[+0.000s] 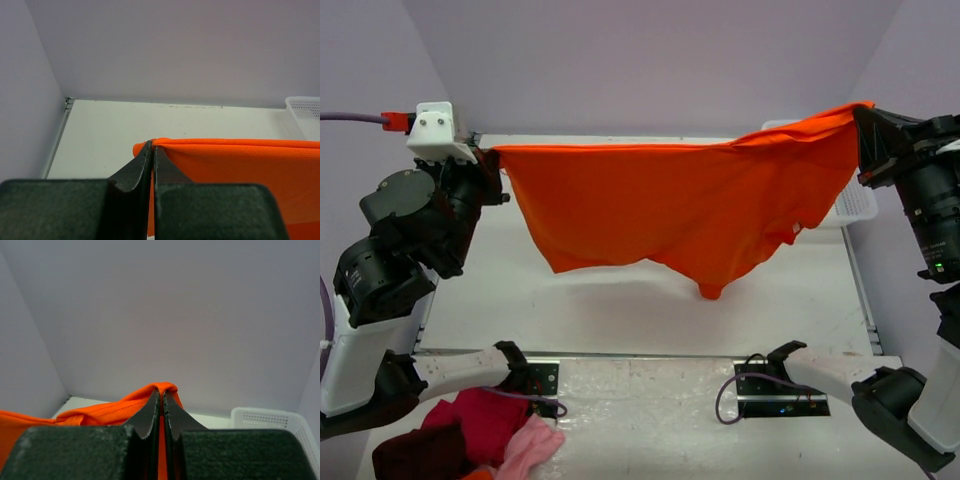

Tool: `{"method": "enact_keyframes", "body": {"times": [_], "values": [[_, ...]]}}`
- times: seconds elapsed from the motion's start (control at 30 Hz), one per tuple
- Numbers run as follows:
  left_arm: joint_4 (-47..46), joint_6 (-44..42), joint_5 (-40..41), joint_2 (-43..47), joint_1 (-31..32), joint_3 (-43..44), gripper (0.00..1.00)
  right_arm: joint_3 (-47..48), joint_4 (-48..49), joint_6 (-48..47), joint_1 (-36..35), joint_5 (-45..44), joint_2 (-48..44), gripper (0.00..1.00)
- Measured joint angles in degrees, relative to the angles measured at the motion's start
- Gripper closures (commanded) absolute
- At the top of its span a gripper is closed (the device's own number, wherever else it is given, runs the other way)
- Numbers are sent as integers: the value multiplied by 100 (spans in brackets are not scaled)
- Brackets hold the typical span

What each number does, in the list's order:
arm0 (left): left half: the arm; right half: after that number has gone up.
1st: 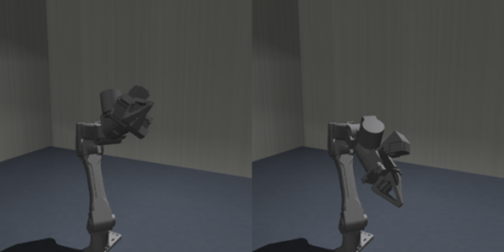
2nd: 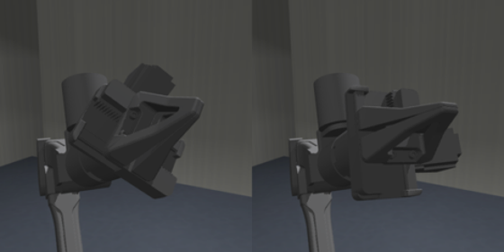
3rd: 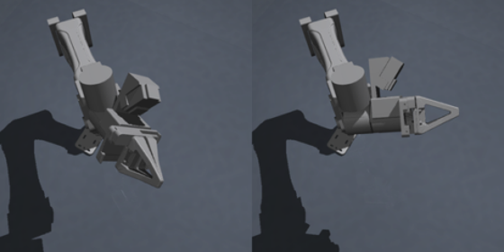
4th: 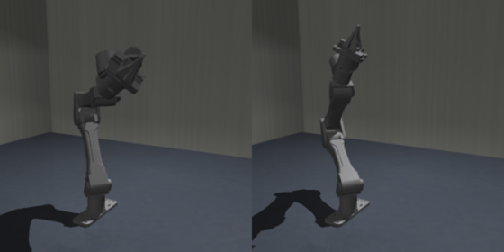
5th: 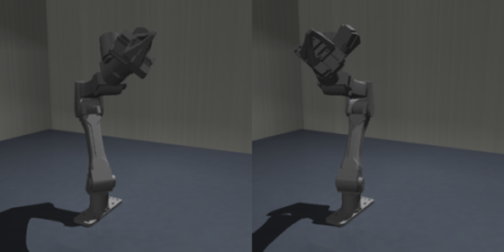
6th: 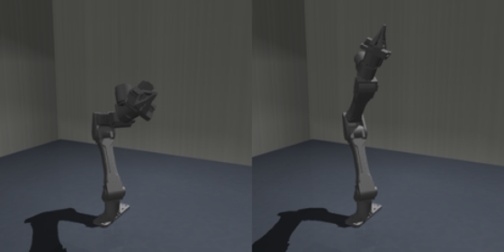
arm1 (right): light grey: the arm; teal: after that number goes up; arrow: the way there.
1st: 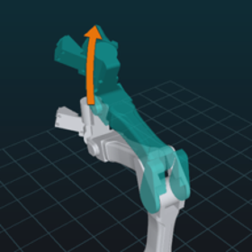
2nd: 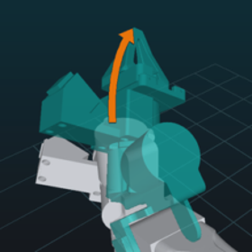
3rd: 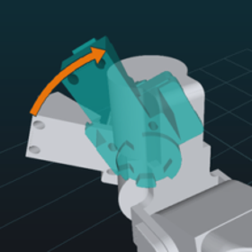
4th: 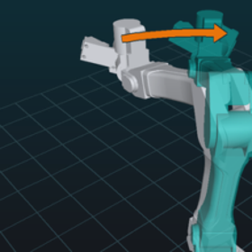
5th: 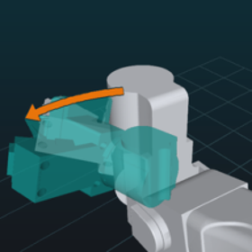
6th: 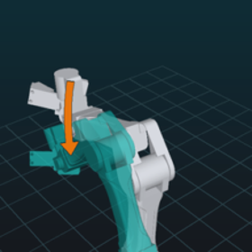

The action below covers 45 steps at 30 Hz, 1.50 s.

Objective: Fold and stack the t-shirts
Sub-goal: Flatten out the tshirt

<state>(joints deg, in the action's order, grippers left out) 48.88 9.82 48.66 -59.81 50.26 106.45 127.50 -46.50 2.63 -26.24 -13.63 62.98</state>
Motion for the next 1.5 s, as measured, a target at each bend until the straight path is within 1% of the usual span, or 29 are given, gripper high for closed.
{"method": "enact_keyframes", "body": {"times": [0.17, 0.33, 0.63, 0.73, 0.83, 0.93, 1.03, 1.1, 1.17, 1.23, 1.37, 1.5], "values": [[2, -61, -210, 116, 0, 94, 100, 164, -201, 50, -2, 295, 76, 100], [-2, -98, -662, 319, 0, 271, 100, 522, -409, 188, -2, 785, 103, 100], [-129, -105, -1497, 1008, 0, 466, 100, 647, -581, 476, -7, 1598, -507, 100], [-225, -140, -1751, 1137, 0, 428, 100, 737, -568, 531, -9, 1816, -566, 100], [-433, -208, -1950, 1255, 0, 210, 100, 693, -535, 557, -11, 1941, -568, 100], [-538, -221, -1823, 1209, 0, 15, 100, 531, -505, 573, -11, 1956, -516, 100], [-560, -256, -1357, 717, -4, 24, 100, 452, -422, 564, -11, 1849, -186, 100], [-575, -249, -1016, 155, -13, 28, 100, 293, -284, 529, -9, 1690, 131, 100], [-577, -197, -855, -514, -111, -4, 100, 107, -125, 483, 0, 1458, 601, 100], [-629, -164, -1060, -1204, -514, -179, 100, -26, -39, 457, 70, 1276, 1276, 100], [-654, -28, -1805, -2468, -1829, -951, 100, -415, 116, 407, 363, 1228, 2691, 100], [-498, 133, -2179, -3560, -2977, -1130, 100, -595, -7, 376, 793, 1239, 3842, 100]]}}
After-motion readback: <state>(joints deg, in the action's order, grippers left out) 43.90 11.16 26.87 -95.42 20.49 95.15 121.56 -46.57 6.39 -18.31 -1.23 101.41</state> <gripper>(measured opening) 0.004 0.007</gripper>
